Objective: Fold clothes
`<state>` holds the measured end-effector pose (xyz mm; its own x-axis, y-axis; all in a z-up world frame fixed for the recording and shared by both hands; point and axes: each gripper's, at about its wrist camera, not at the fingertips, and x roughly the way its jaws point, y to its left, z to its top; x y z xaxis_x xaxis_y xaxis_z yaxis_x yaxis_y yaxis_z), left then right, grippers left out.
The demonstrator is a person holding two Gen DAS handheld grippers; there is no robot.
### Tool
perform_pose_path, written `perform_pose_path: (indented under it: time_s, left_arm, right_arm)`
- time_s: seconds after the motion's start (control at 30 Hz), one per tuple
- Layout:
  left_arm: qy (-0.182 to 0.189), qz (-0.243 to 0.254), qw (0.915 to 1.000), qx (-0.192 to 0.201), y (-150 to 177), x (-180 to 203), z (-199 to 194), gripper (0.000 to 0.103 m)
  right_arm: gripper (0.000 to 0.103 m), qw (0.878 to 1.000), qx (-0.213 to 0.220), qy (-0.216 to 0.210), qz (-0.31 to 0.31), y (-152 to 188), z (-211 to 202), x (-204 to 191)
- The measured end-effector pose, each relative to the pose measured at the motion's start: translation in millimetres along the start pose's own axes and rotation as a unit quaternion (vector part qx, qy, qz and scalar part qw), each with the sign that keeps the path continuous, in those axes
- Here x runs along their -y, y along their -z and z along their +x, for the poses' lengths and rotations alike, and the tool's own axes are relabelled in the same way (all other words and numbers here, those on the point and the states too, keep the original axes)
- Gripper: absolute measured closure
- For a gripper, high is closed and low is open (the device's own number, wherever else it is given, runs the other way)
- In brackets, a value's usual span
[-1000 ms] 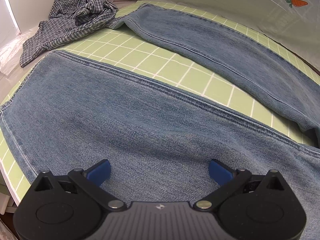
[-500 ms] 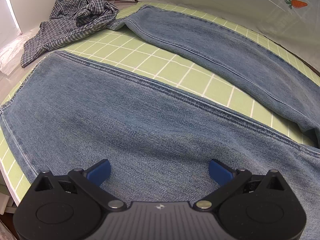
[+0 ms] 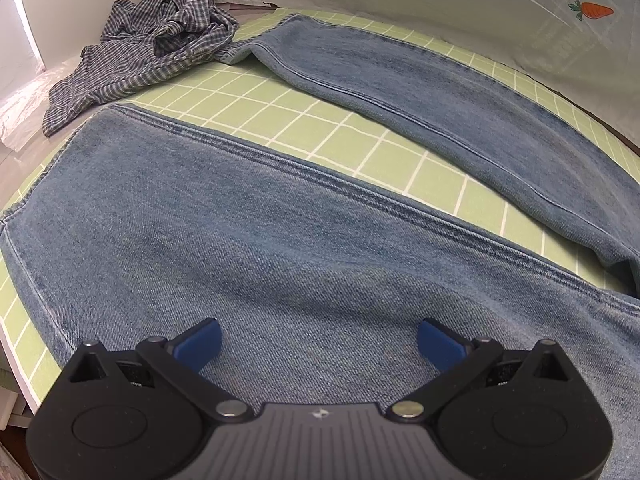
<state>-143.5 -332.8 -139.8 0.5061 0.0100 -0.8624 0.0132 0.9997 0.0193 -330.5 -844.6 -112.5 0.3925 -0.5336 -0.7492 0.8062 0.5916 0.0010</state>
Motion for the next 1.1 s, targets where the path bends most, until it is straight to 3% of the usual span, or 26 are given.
perform_pose_path:
  time_s: [0.07, 0.13, 0.23, 0.33, 0.5, 0.73, 1.1]
  left_arm:
    - [0.001, 0.0, 1.0, -0.003, -1, 0, 0, 0.0]
    - [0.006, 0.002, 1.0, -0.008, -4, -3, 0, 0.0]
    - [0.013, 0.006, 0.9998, -0.016, -9, -8, -1, 0.0]
    - [0.019, 0.008, 0.9996, -0.021, -15, -15, -2, 0.0]
    - [0.018, 0.004, 0.9998, -0.002, -35, -46, -8, 0.0]
    - [0.025, 0.017, 0.9994, 0.013, -84, -81, 8, 0.0]
    - [0.056, 0.042, 0.9969, 0.035, -204, -135, 87, 0.0]
  right_arm:
    - [0.028, 1.0, 0.009, 0.013, -0.006, 7, -12, -4]
    - [0.019, 0.999, 0.02, 0.027, -0.014, 14, -24, -8]
    - [0.016, 0.998, 0.036, 0.036, -0.035, 28, -45, -19]
    - [0.005, 0.997, 0.047, 0.032, -0.053, 39, -65, -33]
    - [0.003, 0.997, 0.036, 0.014, -0.067, 54, -83, -62]
    - [0.003, 0.999, 0.022, 0.009, -0.04, 71, -97, -124]
    - [0.003, 0.998, 0.026, 0.048, -0.012, 82, -102, -245]
